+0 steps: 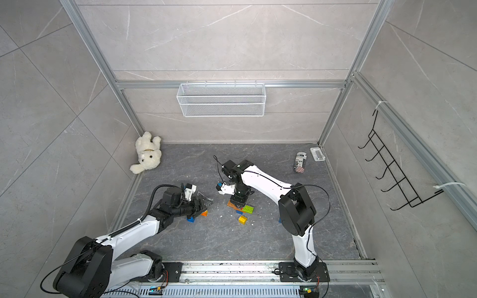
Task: Assemble a fork with lego
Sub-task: Assemble the lego brick with the lego brick, then move the lego brick at the center of the board.
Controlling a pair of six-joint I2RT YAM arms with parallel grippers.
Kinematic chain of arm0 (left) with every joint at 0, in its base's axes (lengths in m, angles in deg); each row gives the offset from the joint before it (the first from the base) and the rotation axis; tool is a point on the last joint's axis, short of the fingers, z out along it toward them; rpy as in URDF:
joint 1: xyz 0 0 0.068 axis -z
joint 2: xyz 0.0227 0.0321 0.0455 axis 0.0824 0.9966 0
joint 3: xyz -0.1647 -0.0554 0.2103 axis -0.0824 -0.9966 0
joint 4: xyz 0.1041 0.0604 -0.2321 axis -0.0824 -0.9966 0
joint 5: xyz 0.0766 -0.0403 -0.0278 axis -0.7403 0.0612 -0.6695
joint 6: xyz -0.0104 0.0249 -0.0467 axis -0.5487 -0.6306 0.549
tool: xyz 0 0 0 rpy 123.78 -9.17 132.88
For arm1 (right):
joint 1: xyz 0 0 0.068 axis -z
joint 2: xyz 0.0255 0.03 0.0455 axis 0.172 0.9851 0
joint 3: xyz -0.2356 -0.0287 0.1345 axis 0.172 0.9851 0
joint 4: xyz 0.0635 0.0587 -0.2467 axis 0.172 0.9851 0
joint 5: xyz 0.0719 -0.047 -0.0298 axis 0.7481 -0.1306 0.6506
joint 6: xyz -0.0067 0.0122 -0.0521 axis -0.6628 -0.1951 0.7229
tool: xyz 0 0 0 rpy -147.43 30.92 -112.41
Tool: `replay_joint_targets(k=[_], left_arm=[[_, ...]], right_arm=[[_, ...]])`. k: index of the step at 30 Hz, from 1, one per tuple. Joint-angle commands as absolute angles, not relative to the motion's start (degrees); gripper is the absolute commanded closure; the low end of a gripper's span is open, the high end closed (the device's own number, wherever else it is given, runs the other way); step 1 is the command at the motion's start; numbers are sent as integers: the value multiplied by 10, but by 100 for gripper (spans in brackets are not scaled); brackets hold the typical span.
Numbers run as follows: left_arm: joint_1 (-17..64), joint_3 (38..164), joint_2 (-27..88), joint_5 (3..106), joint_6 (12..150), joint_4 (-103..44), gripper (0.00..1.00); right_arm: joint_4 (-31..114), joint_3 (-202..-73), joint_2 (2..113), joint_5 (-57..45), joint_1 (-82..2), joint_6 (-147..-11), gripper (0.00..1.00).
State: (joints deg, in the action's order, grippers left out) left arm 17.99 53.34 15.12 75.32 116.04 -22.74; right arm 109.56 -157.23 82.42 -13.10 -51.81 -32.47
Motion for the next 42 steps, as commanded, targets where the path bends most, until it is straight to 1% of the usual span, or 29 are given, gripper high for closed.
replay_joint_targets(k=[1,3,6,9,12,15,18,19,20,23,26,30,35,39,42], left_arm=[[176,531,139,752,1151,-235,27],[176,532,136,751,1151,-236,27],[174,537,133,752,1145,-241,27],[174,550,128,750,1131,-260,27],[173,567,129,753,1115,-278,27],[170,582,144,764,1105,-285,27],[165,597,166,785,1098,-278,27],[162,601,174,791,1095,-275,26],[158,605,185,798,1089,-273,26],[142,606,221,820,1083,-247,26],[134,606,274,840,1088,-200,26],[133,618,329,861,1096,-164,27],[132,635,351,871,1091,-158,27],[134,637,347,873,1108,-150,27],[134,637,344,870,1114,-145,27]], right_arm=[[1096,-1574,797,-115,-521,-336,48],[1095,-1570,782,-113,-519,-339,45],[1103,-1560,754,-119,-509,-349,45],[1099,-1521,707,-135,-486,-358,45],[1086,-1447,636,-155,-452,-350,41],[1052,-1351,562,-217,-429,-323,39],[1002,-1257,490,-251,-396,-282,39],[985,-1230,467,-255,-384,-270,36],[964,-1198,441,-260,-372,-255,31],[925,-1138,404,-274,-347,-220,30],[879,-1099,419,-278,-335,-204,28],[854,-1111,482,-268,-309,-202,27],[853,-1123,543,-239,-278,-199,28],[851,-1101,526,-228,-275,-202,29],[845,-1077,498,-212,-274,-205,33]])
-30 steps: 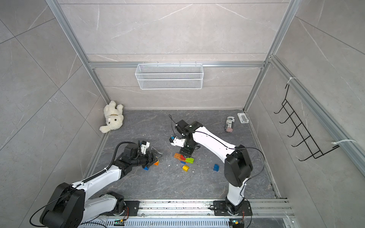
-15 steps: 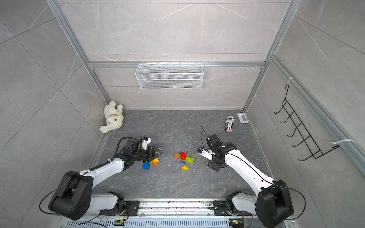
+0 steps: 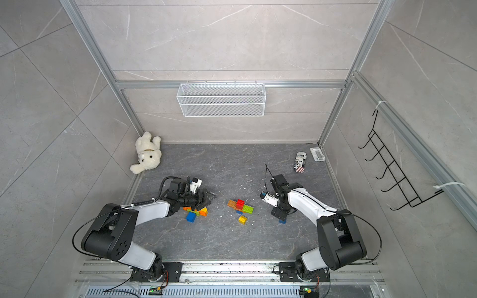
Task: Assemble a fork with lego
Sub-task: Move the lego brick at the center of the board.
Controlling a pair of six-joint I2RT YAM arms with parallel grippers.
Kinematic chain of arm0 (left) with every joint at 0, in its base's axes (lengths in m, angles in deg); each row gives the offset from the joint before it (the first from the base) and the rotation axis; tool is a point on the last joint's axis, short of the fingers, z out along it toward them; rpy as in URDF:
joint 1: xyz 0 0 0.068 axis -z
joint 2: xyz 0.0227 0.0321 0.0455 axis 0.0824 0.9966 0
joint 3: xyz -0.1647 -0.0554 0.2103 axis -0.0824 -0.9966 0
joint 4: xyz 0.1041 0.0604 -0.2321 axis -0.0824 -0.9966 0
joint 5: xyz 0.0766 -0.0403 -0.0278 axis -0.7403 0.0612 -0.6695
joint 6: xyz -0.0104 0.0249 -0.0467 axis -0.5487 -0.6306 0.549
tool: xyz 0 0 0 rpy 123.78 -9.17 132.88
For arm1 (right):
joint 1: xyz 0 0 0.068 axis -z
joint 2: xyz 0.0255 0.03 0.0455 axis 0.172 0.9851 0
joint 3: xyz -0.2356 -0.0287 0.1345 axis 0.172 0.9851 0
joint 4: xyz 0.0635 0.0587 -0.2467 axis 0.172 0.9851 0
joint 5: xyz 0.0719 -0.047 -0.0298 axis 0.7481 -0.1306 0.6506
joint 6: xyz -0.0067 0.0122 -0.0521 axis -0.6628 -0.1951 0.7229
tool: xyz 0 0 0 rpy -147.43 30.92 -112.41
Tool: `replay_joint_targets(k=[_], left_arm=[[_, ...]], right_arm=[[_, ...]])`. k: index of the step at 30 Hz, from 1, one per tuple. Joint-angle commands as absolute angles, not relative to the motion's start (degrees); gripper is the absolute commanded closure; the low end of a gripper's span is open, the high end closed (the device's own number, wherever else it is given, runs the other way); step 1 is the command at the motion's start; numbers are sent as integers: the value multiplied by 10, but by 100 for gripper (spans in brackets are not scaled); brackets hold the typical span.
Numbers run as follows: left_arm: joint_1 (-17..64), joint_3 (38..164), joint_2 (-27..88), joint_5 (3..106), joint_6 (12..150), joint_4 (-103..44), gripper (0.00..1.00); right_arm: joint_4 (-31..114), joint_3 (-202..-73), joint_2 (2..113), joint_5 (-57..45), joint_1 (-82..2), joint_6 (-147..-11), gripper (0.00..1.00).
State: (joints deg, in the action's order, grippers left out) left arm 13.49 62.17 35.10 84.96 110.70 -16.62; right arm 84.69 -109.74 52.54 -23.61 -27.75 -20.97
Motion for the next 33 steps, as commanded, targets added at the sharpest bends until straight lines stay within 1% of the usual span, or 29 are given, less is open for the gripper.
replay_joint_targets(k=[1,5,7,9,13,14,17,20,22,23,26,33], left_arm=[[134,638,346,871,1114,-145,27],[134,643,347,875,1110,-150,26],[134,643,344,875,1109,-151,27],[134,644,342,876,1104,-158,27],[134,644,343,874,1100,-164,27],[134,645,344,874,1099,-163,27],[134,649,349,873,1095,-165,27],[134,650,351,873,1094,-164,26],[133,650,348,871,1089,-172,27],[133,651,347,869,1086,-177,27],[132,650,342,867,1083,-186,27],[132,653,337,863,1080,-195,27]], right_arm=[[845,-1074,493,-210,-274,-207,33],[862,-1063,472,-205,-273,-209,32],[865,-1048,459,-196,-271,-207,26],[860,-1030,445,-187,-269,-206,23],[857,-1000,419,-175,-268,-218,22],[856,-992,411,-172,-267,-218,24],[841,-983,415,-164,-264,-214,39],[826,-1004,463,-160,-264,-212,41],[825,-1026,500,-152,-264,-213,56],[829,-1039,522,-147,-263,-215,60],[836,-1069,556,-130,-264,-229,61],[856,-1111,558,-91,-264,-275,61]])
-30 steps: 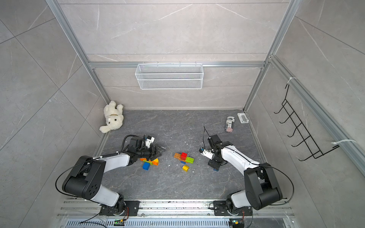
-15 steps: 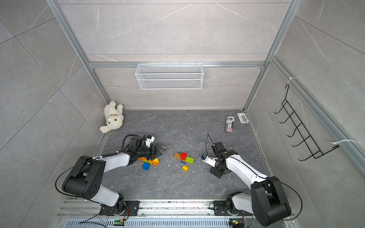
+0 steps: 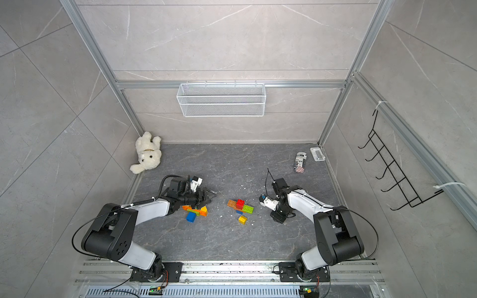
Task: Assemble a fork with lego
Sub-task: Move the lego brick at the center of the board.
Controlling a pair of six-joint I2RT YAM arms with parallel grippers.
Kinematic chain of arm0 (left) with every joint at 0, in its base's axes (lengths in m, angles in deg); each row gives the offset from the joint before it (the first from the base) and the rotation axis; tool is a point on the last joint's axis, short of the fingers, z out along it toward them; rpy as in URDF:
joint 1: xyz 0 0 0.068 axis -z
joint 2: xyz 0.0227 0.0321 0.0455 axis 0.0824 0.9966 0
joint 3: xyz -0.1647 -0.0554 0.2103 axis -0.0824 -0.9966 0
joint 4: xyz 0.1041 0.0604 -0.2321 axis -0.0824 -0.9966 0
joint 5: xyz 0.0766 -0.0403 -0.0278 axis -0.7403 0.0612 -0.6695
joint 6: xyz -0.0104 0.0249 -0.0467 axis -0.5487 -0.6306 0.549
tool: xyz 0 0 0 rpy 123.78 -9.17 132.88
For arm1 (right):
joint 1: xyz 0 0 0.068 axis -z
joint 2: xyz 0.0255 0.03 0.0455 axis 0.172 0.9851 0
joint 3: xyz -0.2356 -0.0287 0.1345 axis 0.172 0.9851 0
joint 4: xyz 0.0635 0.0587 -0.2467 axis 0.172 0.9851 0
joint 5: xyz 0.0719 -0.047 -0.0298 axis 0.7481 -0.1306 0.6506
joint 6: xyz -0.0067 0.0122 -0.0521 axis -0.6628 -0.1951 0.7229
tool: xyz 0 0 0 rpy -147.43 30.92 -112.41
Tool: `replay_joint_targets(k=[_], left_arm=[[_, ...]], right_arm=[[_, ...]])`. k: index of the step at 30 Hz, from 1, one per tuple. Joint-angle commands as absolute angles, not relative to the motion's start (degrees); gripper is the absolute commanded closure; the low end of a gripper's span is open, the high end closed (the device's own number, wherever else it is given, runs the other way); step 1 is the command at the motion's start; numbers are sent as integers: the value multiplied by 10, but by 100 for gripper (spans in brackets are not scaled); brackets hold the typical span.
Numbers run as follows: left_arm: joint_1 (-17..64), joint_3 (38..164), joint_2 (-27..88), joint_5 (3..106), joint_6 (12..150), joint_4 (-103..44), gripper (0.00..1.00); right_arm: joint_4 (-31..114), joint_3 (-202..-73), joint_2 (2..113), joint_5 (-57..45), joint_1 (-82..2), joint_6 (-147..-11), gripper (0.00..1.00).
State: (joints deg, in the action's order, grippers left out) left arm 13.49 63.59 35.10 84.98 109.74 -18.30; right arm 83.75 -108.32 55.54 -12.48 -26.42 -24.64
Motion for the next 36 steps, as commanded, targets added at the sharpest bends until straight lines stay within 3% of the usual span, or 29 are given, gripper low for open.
replay_joint_targets(k=[1,12,15,25,29,36], left_arm=[[132,653,335,863,1079,-196,27],[132,649,294,841,1062,-247,27],[132,646,297,843,1062,-245,27],[132,645,310,853,1062,-232,27],[132,643,311,854,1061,-232,27],[132,648,319,861,1061,-228,27]], right_arm=[[859,-1119,561,-86,-264,-278,61],[889,-1209,680,-86,-271,-323,61],[905,-1227,686,-92,-272,-328,46],[899,-1197,633,-116,-272,-330,44],[896,-1191,629,-115,-272,-326,50],[893,-1192,641,-106,-272,-323,50]])
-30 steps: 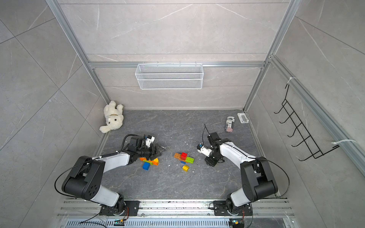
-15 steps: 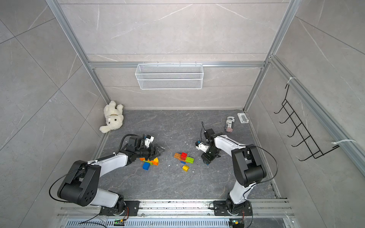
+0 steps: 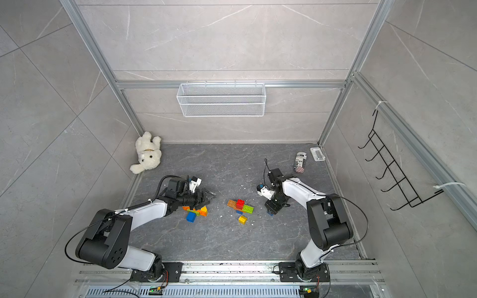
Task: Assemble a fork with lego
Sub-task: Move the lego brick at the center of the board, then pick up the lego brick from the center of the board.
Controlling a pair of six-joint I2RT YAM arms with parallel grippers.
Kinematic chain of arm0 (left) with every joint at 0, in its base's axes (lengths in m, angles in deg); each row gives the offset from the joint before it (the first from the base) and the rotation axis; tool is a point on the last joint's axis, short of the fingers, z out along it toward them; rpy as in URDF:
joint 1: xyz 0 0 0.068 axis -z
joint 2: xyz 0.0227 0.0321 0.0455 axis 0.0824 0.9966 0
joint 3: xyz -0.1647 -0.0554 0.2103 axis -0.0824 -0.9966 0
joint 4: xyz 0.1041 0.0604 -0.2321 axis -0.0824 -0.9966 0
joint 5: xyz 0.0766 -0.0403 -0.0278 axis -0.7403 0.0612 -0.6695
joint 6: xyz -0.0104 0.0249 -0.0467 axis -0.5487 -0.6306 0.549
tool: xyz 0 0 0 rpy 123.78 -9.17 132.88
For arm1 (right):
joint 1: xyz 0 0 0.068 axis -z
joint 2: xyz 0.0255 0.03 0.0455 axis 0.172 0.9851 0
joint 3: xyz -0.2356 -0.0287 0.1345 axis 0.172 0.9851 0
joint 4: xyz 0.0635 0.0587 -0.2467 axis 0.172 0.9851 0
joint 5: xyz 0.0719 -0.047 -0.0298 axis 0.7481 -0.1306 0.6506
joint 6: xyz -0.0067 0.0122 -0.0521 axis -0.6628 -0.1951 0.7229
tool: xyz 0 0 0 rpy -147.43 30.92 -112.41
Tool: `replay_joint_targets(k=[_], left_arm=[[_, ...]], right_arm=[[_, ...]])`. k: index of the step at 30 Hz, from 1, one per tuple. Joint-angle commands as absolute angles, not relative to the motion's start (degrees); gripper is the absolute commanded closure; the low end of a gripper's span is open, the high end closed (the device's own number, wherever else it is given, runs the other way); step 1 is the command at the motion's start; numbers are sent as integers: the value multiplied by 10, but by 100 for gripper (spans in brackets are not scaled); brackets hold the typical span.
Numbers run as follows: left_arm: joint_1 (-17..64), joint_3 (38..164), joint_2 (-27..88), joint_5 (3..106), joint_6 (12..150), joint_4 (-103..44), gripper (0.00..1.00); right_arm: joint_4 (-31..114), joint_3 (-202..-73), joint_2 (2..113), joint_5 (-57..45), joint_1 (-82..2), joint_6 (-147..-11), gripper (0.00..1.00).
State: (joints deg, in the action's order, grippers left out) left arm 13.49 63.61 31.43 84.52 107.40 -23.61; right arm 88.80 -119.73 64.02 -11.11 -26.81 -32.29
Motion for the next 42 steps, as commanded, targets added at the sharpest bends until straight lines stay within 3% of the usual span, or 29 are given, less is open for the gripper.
replay_joint_targets(k=[1,11,13,24,26,27,28,36,42], left_arm=[[132,649,320,861,1060,-227,27],[132,648,326,868,1063,-221,27],[132,649,327,868,1063,-222,27],[135,666,335,880,1071,-223,27],[138,677,345,896,1072,-223,27],[140,681,347,899,1072,-224,27],[145,685,350,903,1072,-227,27],[197,736,398,901,1053,-270,28],[233,780,463,918,1049,-268,35]], right_arm=[[894,-1195,642,-104,-271,-323,51],[900,-1210,670,-81,-278,-319,56],[898,-1209,672,-85,-279,-318,61],[926,-1241,623,-77,-280,-328,65],[926,-1249,614,-69,-281,-338,68],[929,-1255,612,-70,-285,-344,79],[935,-1263,608,-73,-289,-346,82],[996,-1329,576,-73,-335,-352,82],[1041,-1363,584,-77,-399,-344,81]])
